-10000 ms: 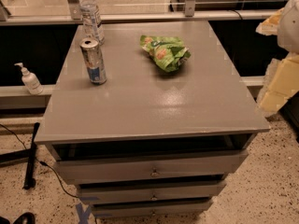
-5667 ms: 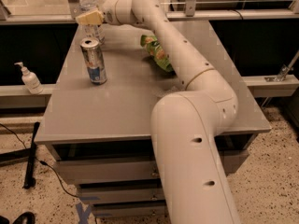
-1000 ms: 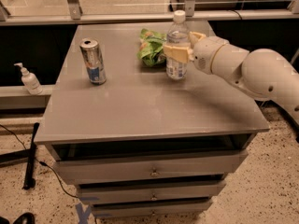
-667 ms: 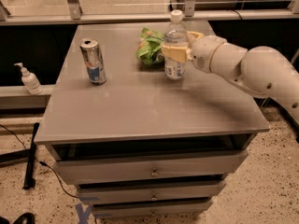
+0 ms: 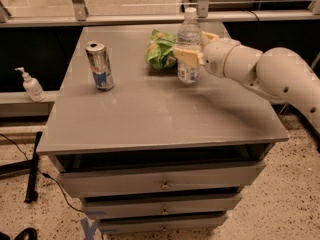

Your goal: Move blue plastic bottle near green rice chip bag

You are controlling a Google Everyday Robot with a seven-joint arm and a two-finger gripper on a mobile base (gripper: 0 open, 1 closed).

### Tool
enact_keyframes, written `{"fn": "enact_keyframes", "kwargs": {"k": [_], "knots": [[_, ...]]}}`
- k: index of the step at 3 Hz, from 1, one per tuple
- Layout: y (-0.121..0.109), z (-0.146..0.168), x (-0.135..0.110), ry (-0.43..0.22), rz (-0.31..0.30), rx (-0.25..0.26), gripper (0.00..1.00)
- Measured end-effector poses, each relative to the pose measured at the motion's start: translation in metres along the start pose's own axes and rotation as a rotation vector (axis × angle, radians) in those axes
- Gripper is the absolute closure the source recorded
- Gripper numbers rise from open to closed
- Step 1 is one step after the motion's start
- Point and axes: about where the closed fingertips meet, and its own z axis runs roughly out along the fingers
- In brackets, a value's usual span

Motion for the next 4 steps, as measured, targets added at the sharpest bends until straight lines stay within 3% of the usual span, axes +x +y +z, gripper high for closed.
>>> {"fn": "enact_keyframes", "kwargs": {"k": [1, 3, 4], "knots": [[0.001, -0.001, -0.002, 0.005, -0.013, -0.012, 0.00], [0.004, -0.014, -0.003, 0.023, -0.013, -0.012, 0.00], [0.008, -0.046, -0.006, 0.023, -0.009, 0.003, 0.00]]}}
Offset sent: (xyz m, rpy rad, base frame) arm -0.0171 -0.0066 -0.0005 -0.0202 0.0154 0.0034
